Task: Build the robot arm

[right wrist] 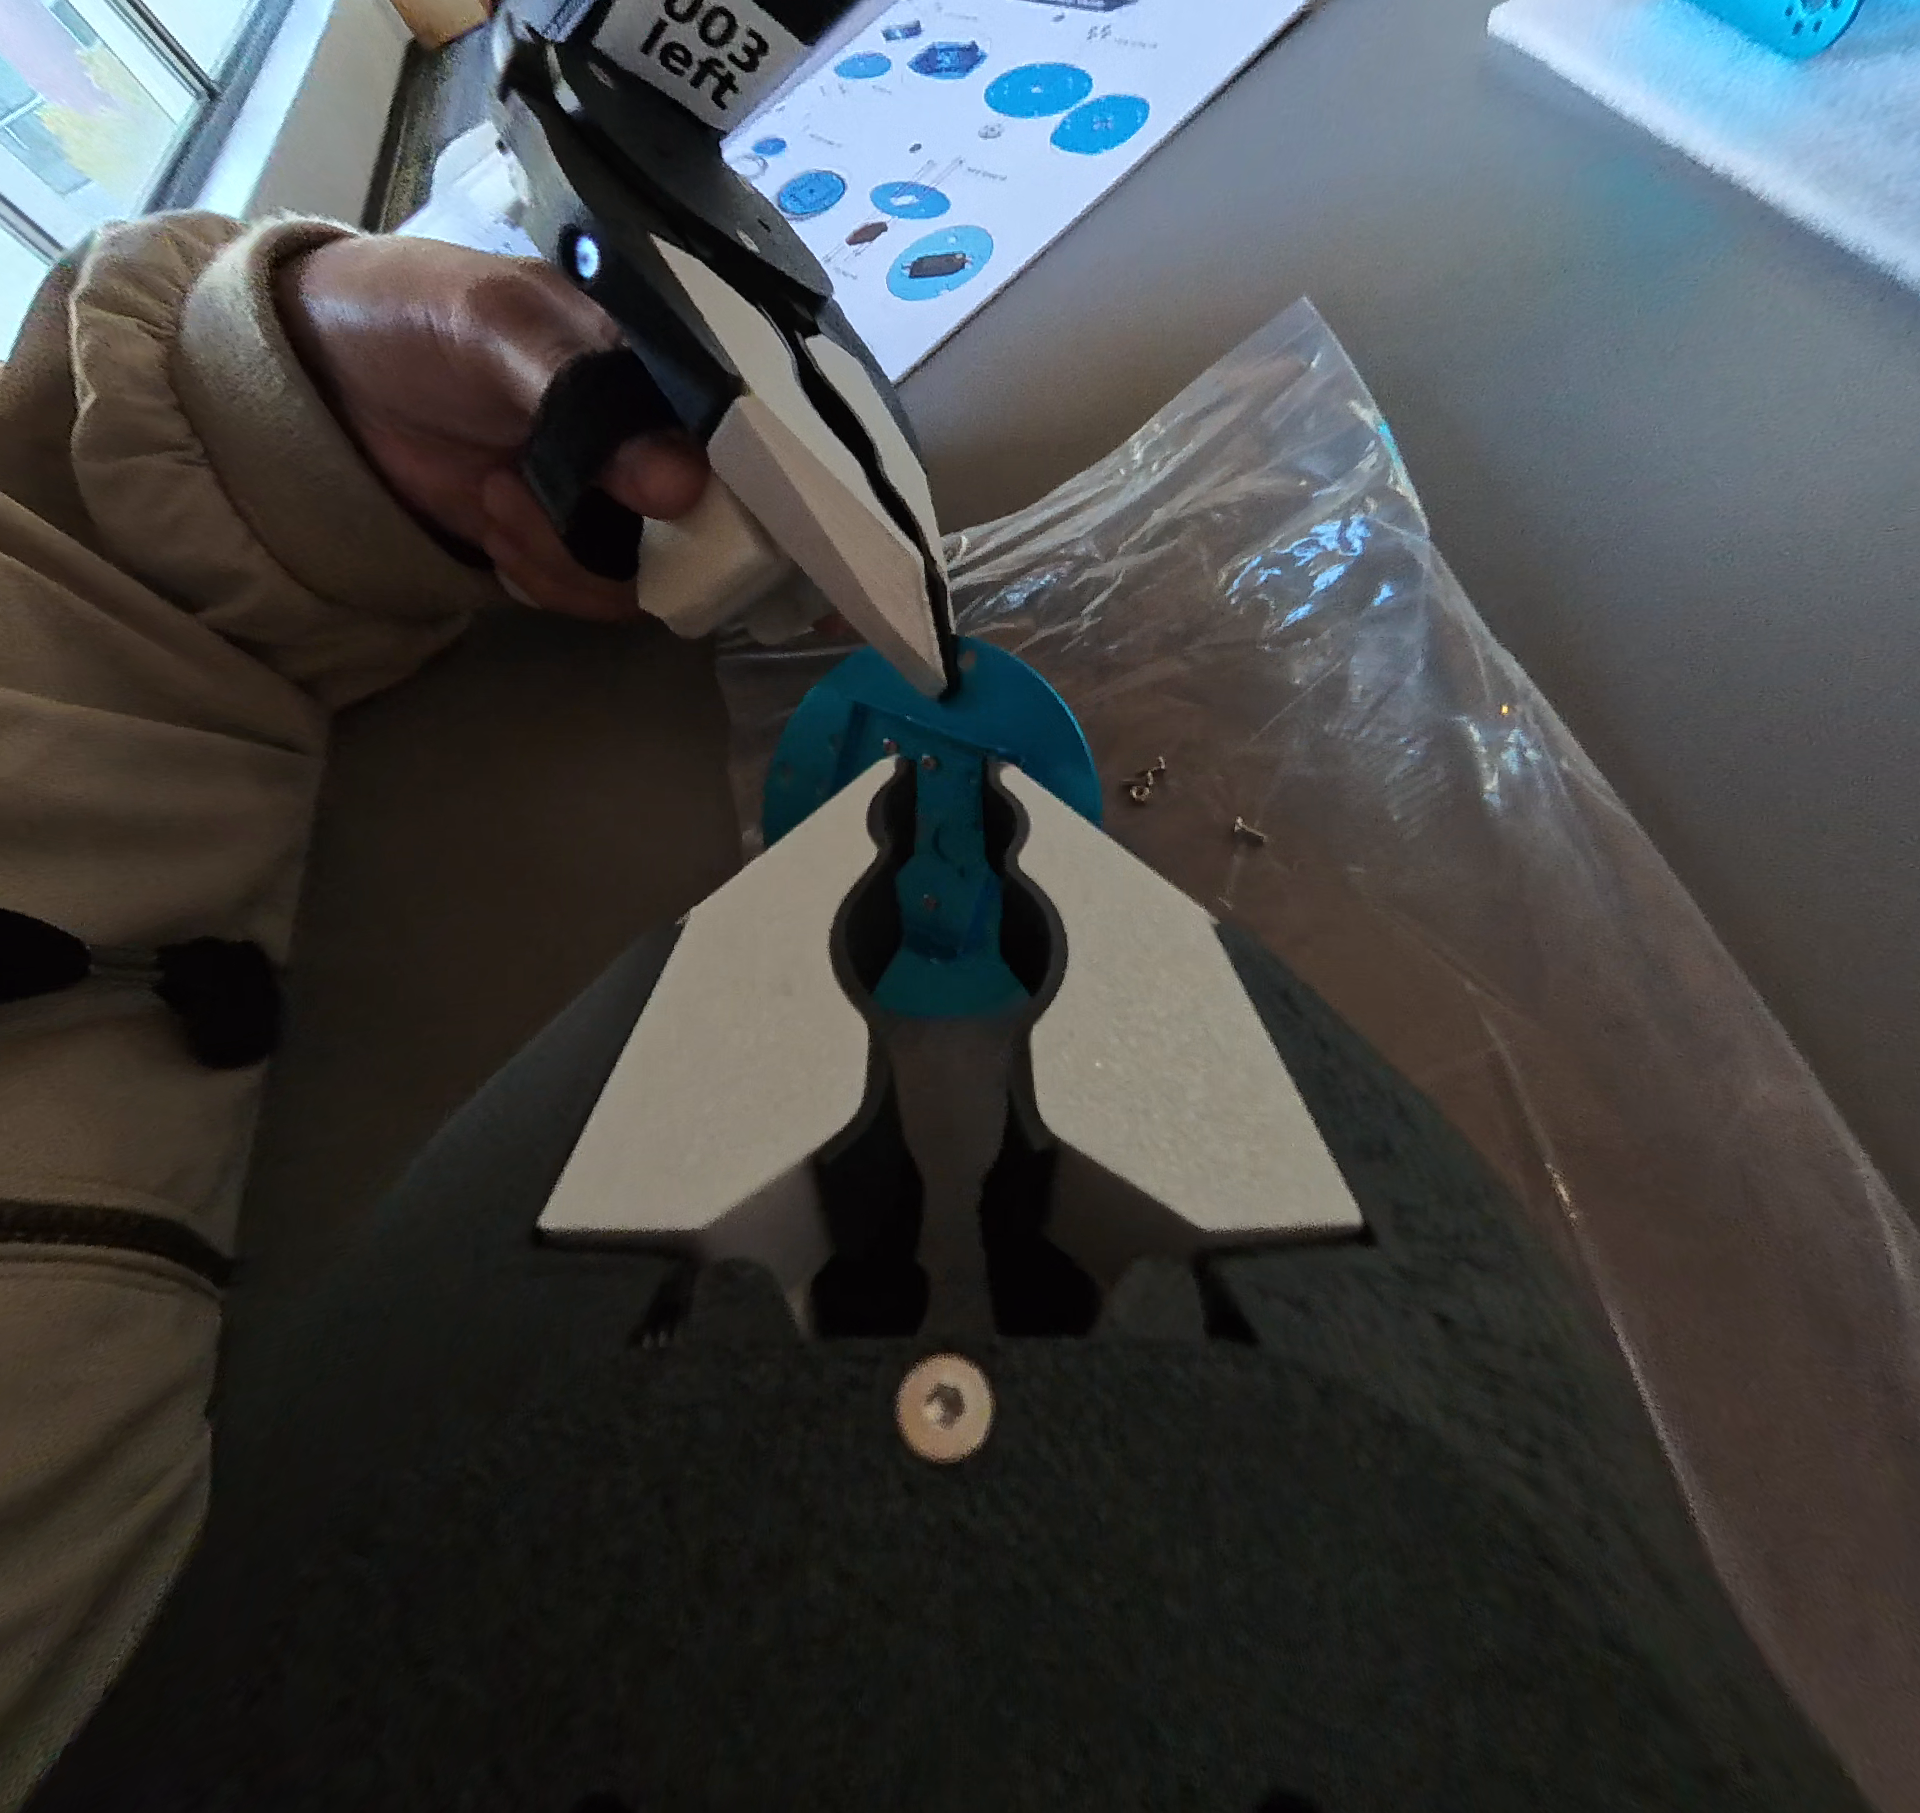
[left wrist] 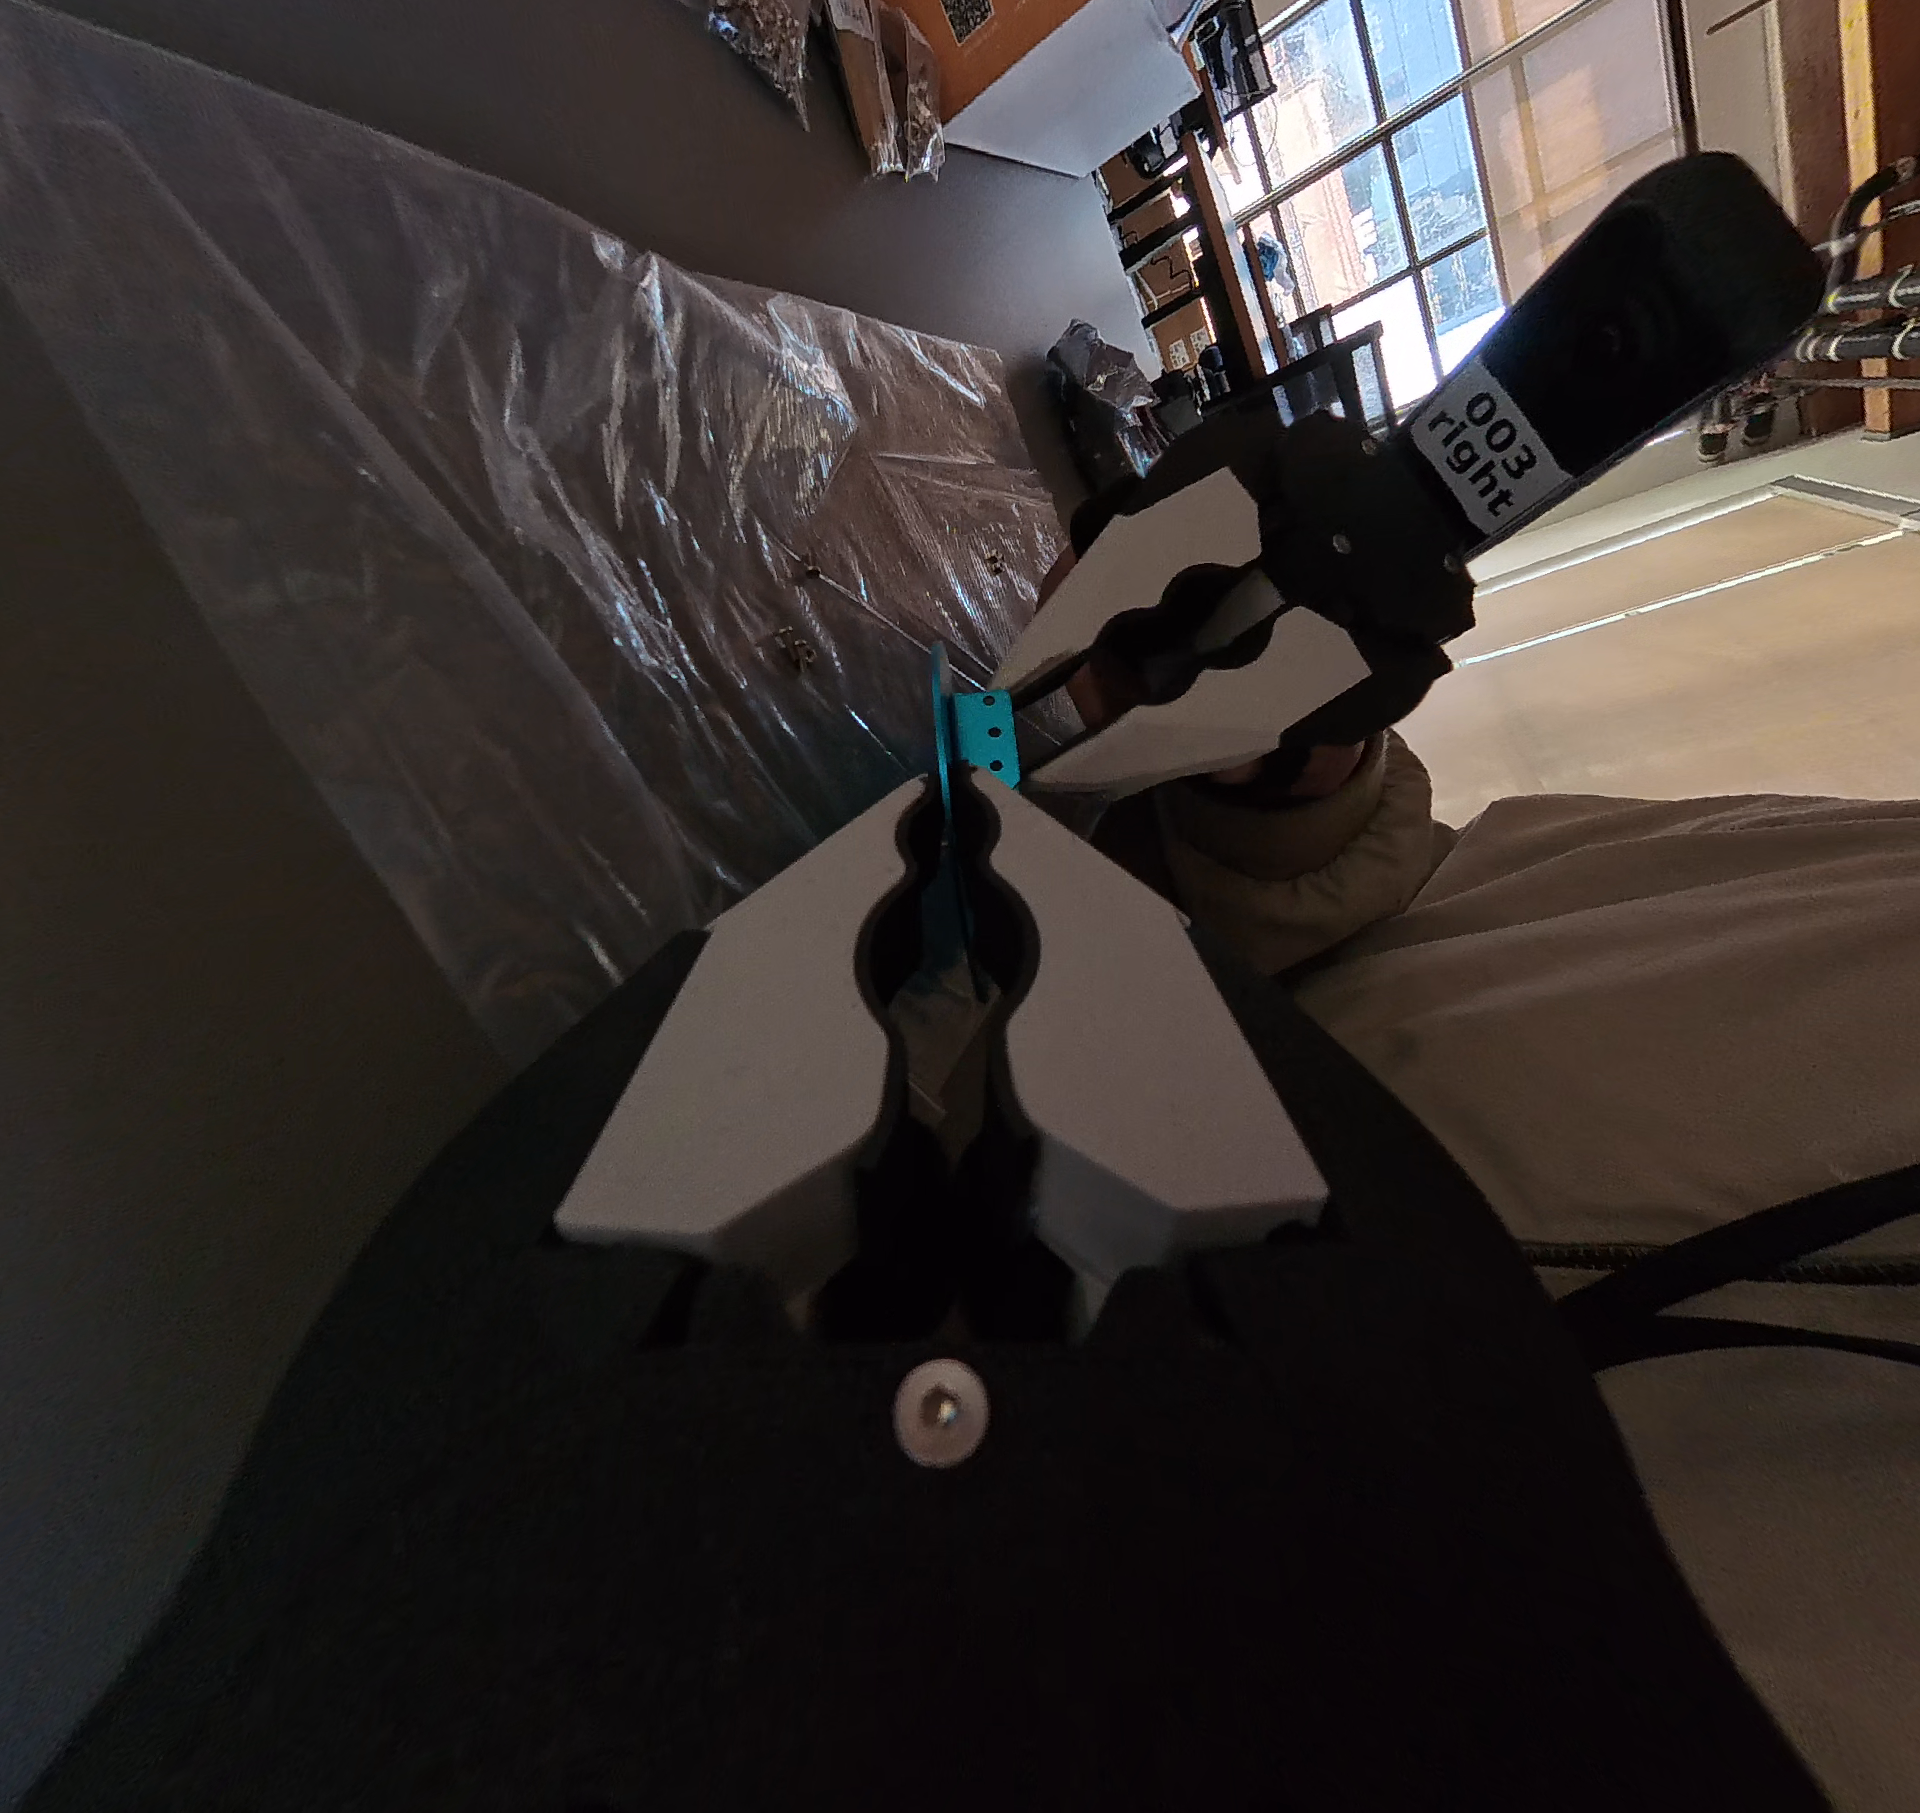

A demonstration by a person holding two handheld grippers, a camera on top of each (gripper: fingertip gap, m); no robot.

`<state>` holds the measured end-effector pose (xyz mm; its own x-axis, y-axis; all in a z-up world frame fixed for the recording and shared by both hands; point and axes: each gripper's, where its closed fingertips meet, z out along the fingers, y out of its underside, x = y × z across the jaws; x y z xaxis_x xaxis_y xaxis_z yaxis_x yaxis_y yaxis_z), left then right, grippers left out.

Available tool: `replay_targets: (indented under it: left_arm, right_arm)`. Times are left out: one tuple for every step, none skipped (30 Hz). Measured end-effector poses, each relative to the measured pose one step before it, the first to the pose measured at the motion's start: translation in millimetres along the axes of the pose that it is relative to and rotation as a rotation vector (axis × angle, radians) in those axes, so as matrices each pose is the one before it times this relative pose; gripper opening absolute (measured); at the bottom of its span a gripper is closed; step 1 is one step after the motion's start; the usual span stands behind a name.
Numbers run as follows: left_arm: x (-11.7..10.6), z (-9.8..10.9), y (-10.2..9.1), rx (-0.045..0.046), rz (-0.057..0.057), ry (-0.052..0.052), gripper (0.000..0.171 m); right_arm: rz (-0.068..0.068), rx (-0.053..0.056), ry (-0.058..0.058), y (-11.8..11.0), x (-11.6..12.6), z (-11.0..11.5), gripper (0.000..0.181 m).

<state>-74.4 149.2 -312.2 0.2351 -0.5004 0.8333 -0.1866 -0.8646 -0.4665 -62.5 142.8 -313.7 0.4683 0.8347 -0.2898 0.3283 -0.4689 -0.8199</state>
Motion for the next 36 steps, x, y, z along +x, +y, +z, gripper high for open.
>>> replay_targets:
  left_arm:
    - [-0.17,0.06,0.06,-0.00056,-0.0001,-0.0015,0.000]
    - [-0.32,0.09,-0.09,-0.00036,-0.0006,-0.0015,0.000]
    - [0.05,-0.10,0.03,-0.00010,-0.0001,0.0005,0.000]
    - [0.19,-0.16,-0.13,0.00087,0.0012,0.0017,0.000]
    - [0.36,-0.29,-0.26,0.00124,0.0013,0.0019,0.000]
    - [1.03,-0.32,0.08,-0.00067,0.0029,0.0070,0.000]
    - [1.47,-0.20,0.23,-0.00222,0.0052,0.0093,0.000]
    - [1.48,-0.26,0.29,-0.00160,0.0052,0.0082,0.000]
    - [1.28,-0.07,0.53,-0.00370,0.0042,0.0073,0.000]
    - [1.64,0.04,0.85,-0.00537,0.0042,0.0099,0.000]
    - [2.54,0.14,0.37,-0.00241,0.0017,0.0156,0.000]
    - [2.93,-0.01,0.31,-0.00252,-0.0012,0.0201,0.000]
    - [3.34,-0.20,0.20,-0.00234,-0.0024,0.0240,0.000]
    - [3.85,-0.67,-0.97,0.00647,-0.0066,0.0289,0.000]
    - [3.89,-0.76,-1.71,0.01127,-0.0090,0.0294,0.000]
    - [2.91,-0.74,-1.24,0.00763,-0.0038,0.0203,0.000]
    - [2.20,-0.37,-1.02,0.00505,0.0023,0.0116,0.000]
    - [2.47,-0.08,-1.17,0.00533,0.0053,0.0110,0.000]
    - [3.23,0.23,-1.34,0.00567,0.0052,0.0140,0.000]
    - [3.16,0.32,-1.05,0.00256,0.0044,0.0135,0.000]
    - [3.00,0.51,-0.75,0.00056,0.0071,0.0117,0.000]
    - [2.67,0.52,-0.67,-0.00086,0.0072,0.0099,0.000]
    - [1.82,0.42,-0.24,-0.00294,0.0062,0.0052,0.000]
    - [0.94,0.39,-0.57,-0.00153,0.0036,0.0016,0.000]
    - [0.32,0.52,-1.27,0.00354,-0.0029,0.0006,0.000]
    - [-0.47,0.57,-2.05,0.01008,-0.0084,0.0001,0.000]
    - [-0.34,0.50,-3.02,0.01660,-0.0059,0.0036,0.000]
    - [0.05,0.45,-3.01,0.01702,-0.0032,0.0057,0.000]
    - [-0.12,0.36,-3.43,0.01880,-0.0039,0.0031,0.000]
    - [0.64,-0.16,-4.98,0.03235,0.0003,0.0043,0.002]
    - [1.00,-1.33,-6.33,0.04696,0.0028,0.0040,0.010]
    - [-0.31,-2.45,-6.61,0.05275,0.0015,-0.0060,0.020]
    - [-1.77,-3.14,-5.46,0.05269,0.0088,-0.0171,0.024]
    - [-2.32,-2.66,-2.31,0.04269,0.0156,-0.0250,0.024]
    - [-1.31,-1.20,0.54,0.03028,0.0094,-0.0205,0.025]
    - [2.27,0.64,2.39,0.02270,-0.0012,-0.0002,0.024]
  right_arm:
    - [0.0108,-0.0121,0.0022,2.35,0.62,1.25,0.011]
    - [0.0008,-0.0038,0.0010,0.89,-0.54,1.11,0.011]
    - [-0.0105,0.0098,0.0163,-1.70,0.64,0.00,0.011]
    - [-0.0200,0.0102,0.0278,-2.31,2.06,-1.39,0.012]
    - [-0.0260,-0.0012,0.0262,-1.03,2.30,-1.88,0.015]
    - [-0.0149,-0.0023,0.0335,-0.49,4.57,-1.86,0.023]
    - [-0.0006,0.0036,0.0245,-0.13,4.60,-1.57,0.031]
    - [0.0155,0.0000,-0.0088,1.64,0.93,0.09,0.039]
    - [0.0389,-0.0193,-0.0348,4.50,-1.68,1.84,0.048]
    - [0.0509,-0.0209,-0.0475,4.12,-2.98,2.54,0.052]
    - [0.0505,-0.0079,-0.0667,1.94,-6.24,1.93,0.053]
    - [0.0480,0.0139,-0.0810,-2.59,-8.13,-0.55,0.051]
    - [0.0513,0.0386,-0.0546,-5.37,-3.82,-2.44,0.045]
    - [0.0445,0.0306,-0.0433,-3.81,-2.43,-2.97,0.038]
    - [0.0331,0.0108,-0.0561,-1.54,-5.24,-2.82,0.034]
    - [0.0235,0.0174,-0.0394,-2.59,-4.18,-2.87,0.032]
    - [0.0118,0.0157,-0.0152,-1.96,-1.90,-2.27,0.031]
    - [0.0045,0.0022,-0.0039,-0.47,-0.60,-1.57,0.027]
    - [0.0021,-0.0011,-0.0048,-0.17,-1.21,-0.54,0.026]
    - [0.0080,0.0091,-0.0156,-1.72,-2.92,-0.11,0.023]
    - [0.0129,0.0139,-0.0171,-2.22,-2.82,-0.01,0.019]
    - [0.0179,0.0114,-0.0122,-1.59,-1.46,-0.32,0.015]
    - [0.0239,0.0102,-0.0153,-0.89,-0.74,-0.96,0.010]
    - [0.0375,0.0082,-0.0275,-0.47,-1.64,-0.60,0.008]
    - [0.0453,0.0134,-0.0295,-0.94,-1.21,-0.67,0.007]
    - [0.0496,0.0217,-0.0263,-2.03,-0.62,-0.81,0.005]
    - [0.0459,0.0253,-0.0267,-2.49,-1.07,-0.75,0.003]
    - [0.0377,0.0247,-0.0192,-2.41,-0.64,-0.45,0.003]
    - [0.0241,0.0228,-0.0085,-2.29,0.38,-0.47,0.003]
    - [0.0165,0.0285,-0.0081,-3.38,-0.30,-0.61,0.003]
    - [0.0140,0.0322,-0.0117,-4.22,-1.10,-0.91,0.004]
    - [0.0129,0.0310,-0.0138,-4.36,-1.61,-1.30,0.003]
    - [0.0082,0.0426,-0.0056,-6.33,-0.61,-2.15,0.003]
    - [0.0052,0.0396,-0.0019,-5.90,-0.46,-2.19,0.003]
    - [-0.0030,0.0197,0.0071,-3.39,0.31,-1.30,0.003]
    - [-0.0164,0.0187,0.0172,-2.85,0.97,-0.74,0.003]
